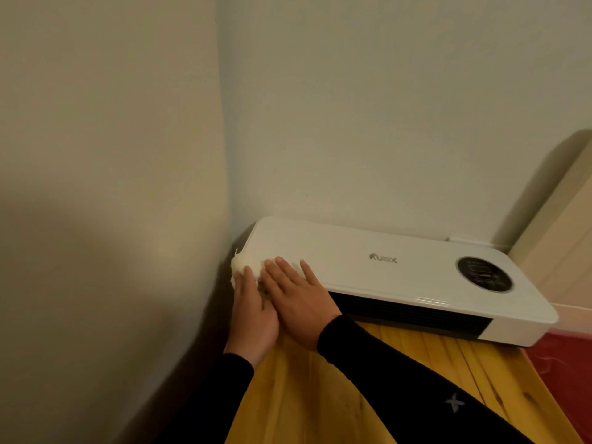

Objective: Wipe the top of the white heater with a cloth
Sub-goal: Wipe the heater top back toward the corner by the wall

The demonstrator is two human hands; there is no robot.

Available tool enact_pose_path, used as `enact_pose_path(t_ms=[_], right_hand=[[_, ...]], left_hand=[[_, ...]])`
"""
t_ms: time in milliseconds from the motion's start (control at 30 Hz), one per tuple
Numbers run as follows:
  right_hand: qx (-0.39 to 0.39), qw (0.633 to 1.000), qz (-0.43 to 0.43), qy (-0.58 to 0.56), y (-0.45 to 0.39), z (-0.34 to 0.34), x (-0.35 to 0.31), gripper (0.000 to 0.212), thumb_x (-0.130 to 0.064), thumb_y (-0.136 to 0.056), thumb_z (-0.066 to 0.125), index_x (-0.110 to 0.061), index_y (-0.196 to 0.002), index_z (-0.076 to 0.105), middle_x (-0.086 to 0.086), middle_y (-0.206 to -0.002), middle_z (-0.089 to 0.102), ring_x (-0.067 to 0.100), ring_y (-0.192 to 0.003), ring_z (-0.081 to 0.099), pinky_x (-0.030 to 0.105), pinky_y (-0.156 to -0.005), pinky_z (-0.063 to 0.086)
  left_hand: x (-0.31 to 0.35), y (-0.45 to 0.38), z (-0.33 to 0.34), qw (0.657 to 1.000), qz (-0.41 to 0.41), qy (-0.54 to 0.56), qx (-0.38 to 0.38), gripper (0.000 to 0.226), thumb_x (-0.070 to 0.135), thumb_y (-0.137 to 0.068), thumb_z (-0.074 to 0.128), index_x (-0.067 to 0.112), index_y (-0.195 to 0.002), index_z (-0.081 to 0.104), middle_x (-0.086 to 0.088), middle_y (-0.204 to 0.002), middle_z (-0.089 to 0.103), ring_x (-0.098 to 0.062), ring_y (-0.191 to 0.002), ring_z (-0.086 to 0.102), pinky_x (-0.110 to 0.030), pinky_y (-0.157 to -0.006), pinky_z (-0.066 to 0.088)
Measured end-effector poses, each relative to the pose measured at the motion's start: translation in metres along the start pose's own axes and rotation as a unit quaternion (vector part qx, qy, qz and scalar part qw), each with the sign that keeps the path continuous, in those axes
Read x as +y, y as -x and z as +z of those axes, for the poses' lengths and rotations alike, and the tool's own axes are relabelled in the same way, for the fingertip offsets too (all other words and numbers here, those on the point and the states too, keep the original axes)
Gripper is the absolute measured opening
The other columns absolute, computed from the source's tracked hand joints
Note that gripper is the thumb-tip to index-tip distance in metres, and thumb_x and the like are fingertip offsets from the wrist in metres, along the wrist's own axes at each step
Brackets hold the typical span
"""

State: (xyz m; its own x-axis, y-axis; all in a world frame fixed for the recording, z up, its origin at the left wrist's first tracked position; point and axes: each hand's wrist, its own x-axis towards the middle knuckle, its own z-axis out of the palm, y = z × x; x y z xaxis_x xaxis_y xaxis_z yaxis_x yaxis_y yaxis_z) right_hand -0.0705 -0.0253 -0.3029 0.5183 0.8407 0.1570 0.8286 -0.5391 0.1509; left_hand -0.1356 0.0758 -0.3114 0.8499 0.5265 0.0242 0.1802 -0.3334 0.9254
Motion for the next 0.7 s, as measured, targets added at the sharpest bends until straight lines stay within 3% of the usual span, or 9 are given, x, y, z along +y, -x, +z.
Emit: enact_pose_path(t_ms=[133, 233, 533, 700], right_hand=[[-0.006, 1.0, 0.001, -0.013, 0.021, 0.0, 0.008, 0.057, -0.027, -0.106, 0.029, -0.011, -0.159, 0.016, 0.011, -0.167, 0.011, 0.027, -0.154, 0.006, 0.049, -0.123, 0.006], [-0.039, 0.999, 0.009, -0.029, 0.022, -0.008, 0.01, 0.058, -0.027, -0.107, 0.028, -0.014, -0.16, 0.008, 0.009, -0.168, 0.004, 0.025, -0.155, 0.0, 0.051, -0.124, 0.006], [-0.094, 0.994, 0.025, -0.046, -0.012, -0.015, -0.008, 0.063, -0.032, -0.105, 0.03, -0.011, -0.16, 0.006, 0.012, -0.168, -0.001, 0.029, -0.155, -0.003, 0.06, -0.121, 0.004], [-0.095, 0.992, 0.051, -0.067, -0.033, -0.011, -0.018, 0.067, -0.035, -0.104, 0.031, -0.01, -0.16, 0.002, 0.011, -0.168, -0.002, 0.028, -0.155, -0.004, 0.065, -0.119, 0.003]], left_hand=[[0.002, 0.009, 0.013, 1.0, -0.003, -0.009, 0.003, 0.063, 0.013, -0.104, 0.038, 0.012, -0.159, 0.006, -0.011, -0.167, -0.001, -0.02, -0.153, 0.003, -0.019, -0.111, 0.008], [0.002, 0.011, 0.014, 1.0, -0.007, 0.014, 0.014, 0.063, 0.014, -0.104, 0.038, 0.014, -0.159, 0.007, -0.009, -0.167, 0.006, -0.021, -0.152, 0.01, -0.025, -0.116, 0.014], [-0.002, -0.01, 0.001, 0.996, -0.016, 0.049, 0.066, 0.053, 0.024, -0.107, 0.031, 0.021, -0.158, 0.019, -0.006, -0.164, 0.023, -0.023, -0.147, 0.028, -0.037, -0.12, 0.025], [-0.002, -0.023, -0.011, 0.987, -0.023, 0.143, 0.064, 0.049, 0.034, -0.107, 0.034, 0.025, -0.154, 0.032, 0.001, -0.153, 0.042, -0.016, -0.135, 0.043, -0.031, -0.11, 0.035]])
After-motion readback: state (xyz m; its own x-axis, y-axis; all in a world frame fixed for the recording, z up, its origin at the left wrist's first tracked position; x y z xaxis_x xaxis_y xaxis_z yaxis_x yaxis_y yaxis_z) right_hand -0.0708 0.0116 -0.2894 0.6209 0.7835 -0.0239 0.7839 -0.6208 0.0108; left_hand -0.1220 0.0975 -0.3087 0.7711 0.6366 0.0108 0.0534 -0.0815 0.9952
